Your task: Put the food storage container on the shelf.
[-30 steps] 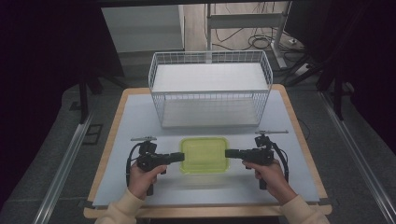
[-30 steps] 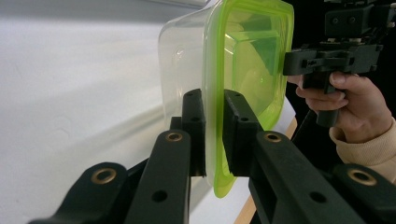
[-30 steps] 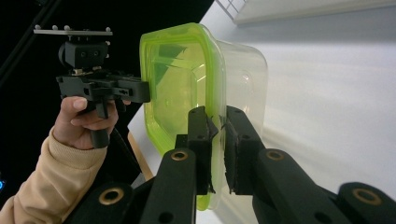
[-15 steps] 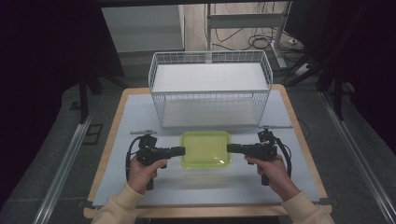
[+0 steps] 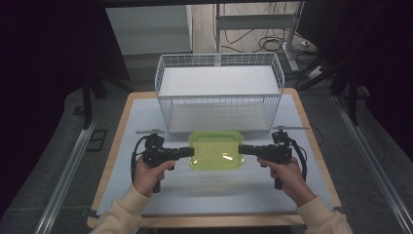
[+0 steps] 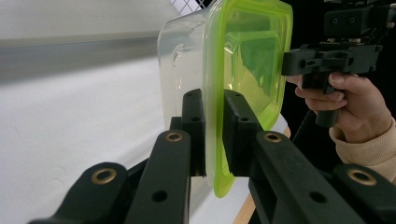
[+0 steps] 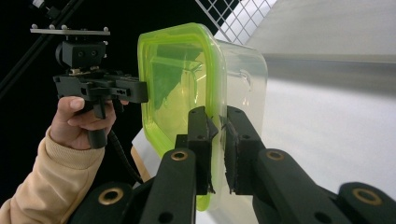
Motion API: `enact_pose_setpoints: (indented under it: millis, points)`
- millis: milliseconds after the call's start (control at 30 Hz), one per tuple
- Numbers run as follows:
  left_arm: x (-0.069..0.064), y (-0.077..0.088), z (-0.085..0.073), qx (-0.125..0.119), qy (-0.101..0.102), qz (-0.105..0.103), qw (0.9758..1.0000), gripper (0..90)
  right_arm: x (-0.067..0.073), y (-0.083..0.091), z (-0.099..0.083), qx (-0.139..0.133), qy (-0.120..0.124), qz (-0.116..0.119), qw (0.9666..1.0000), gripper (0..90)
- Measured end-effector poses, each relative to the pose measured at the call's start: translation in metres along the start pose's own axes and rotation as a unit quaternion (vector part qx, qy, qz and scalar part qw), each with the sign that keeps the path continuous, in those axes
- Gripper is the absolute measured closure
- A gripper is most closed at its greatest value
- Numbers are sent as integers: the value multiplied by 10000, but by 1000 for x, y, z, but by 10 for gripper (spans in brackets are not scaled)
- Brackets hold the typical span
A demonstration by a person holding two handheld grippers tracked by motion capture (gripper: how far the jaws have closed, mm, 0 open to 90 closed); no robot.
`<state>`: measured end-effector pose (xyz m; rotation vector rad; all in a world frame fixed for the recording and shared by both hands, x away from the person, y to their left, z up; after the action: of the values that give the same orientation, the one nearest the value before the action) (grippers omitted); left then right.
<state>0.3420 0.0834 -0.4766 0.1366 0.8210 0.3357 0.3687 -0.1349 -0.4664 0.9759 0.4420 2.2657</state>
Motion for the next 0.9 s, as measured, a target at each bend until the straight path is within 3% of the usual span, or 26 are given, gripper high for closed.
enact_pose_setpoints:
  millis: [900]
  points:
    - [-21, 11, 47, -114, -276, 92, 9995, 806, 18, 14, 45, -312, 211, -36, 9993, 814]
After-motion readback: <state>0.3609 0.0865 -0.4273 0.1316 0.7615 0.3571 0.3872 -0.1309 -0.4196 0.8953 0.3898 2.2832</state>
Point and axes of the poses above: each handheld gripper's, and its own axes: y roughly backward along the jaws, z roughly out of its top, x roughly to its left, the point moved 9 cm from there along -y, roughly forward along the jaws, and after that the axes turned 14 degrees about -z, right-handed, at the moved point
